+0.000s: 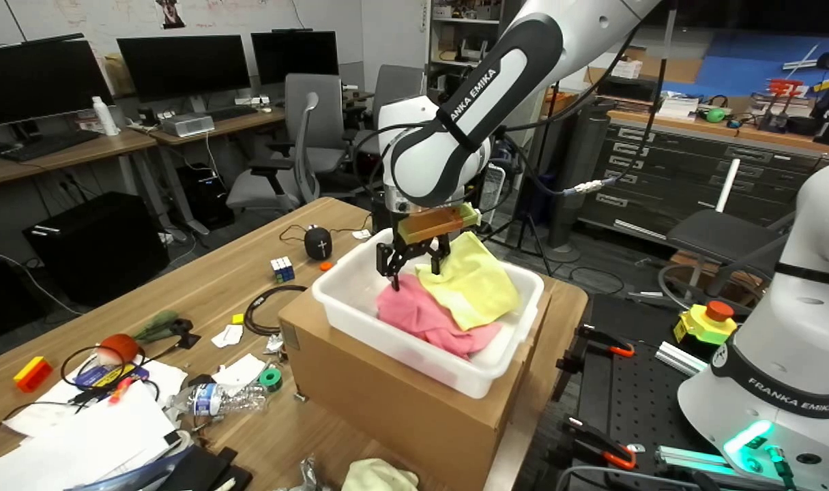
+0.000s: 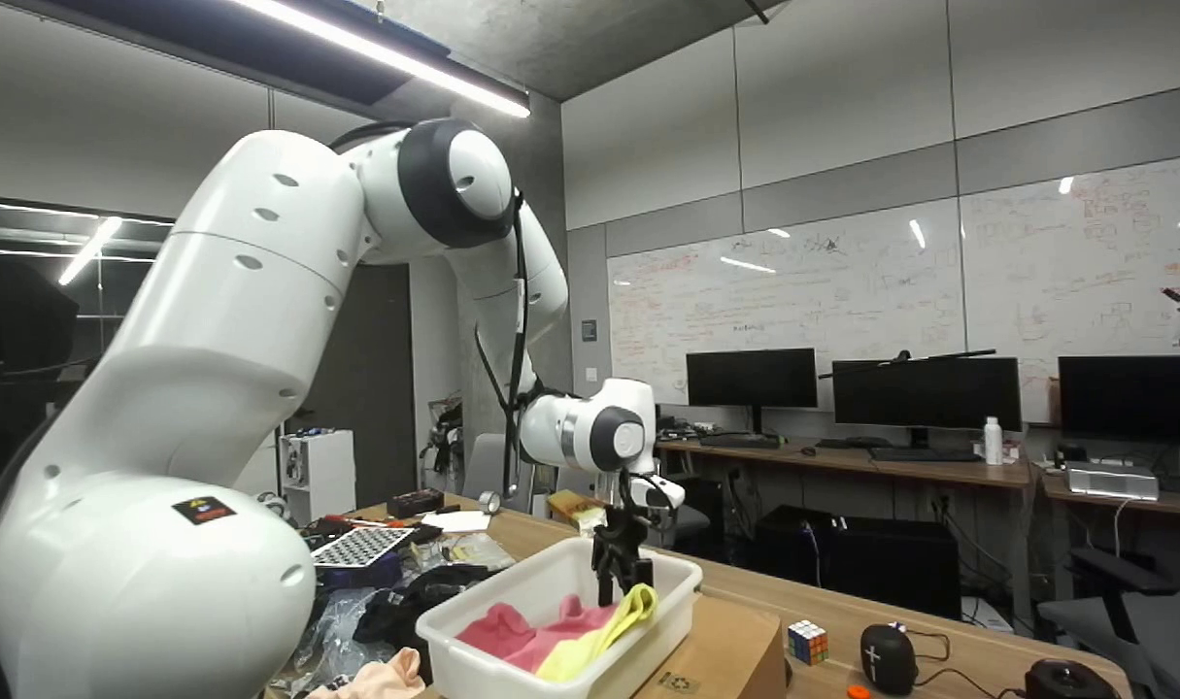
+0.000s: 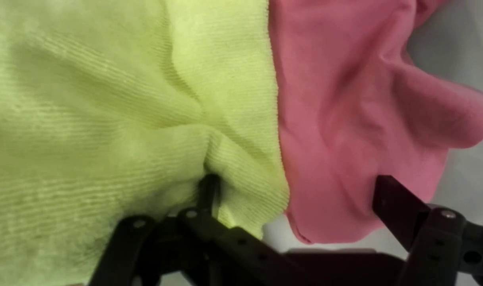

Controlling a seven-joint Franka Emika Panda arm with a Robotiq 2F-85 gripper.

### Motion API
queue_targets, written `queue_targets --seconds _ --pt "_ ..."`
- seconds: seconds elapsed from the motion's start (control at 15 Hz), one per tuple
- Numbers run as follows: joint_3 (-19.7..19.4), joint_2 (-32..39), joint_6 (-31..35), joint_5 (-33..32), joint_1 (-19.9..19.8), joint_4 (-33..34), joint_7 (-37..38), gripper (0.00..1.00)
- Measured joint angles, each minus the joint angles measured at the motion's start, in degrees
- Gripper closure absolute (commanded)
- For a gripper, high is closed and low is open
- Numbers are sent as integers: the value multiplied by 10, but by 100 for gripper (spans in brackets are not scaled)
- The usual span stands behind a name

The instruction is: Take the towels and t-shirts out of the box and place them on the table

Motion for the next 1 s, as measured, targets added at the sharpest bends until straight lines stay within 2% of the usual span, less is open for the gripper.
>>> queue_targets --seconds 0.33,0.4,0.47,1.0 --pt "0 8 -4 0 1 0 0 0" --pt "0 8 -6 0 1 0 0 18" --pt "0 8 -7 0 1 0 0 27" --pt "0 8 -12 1 1 1 0 88"
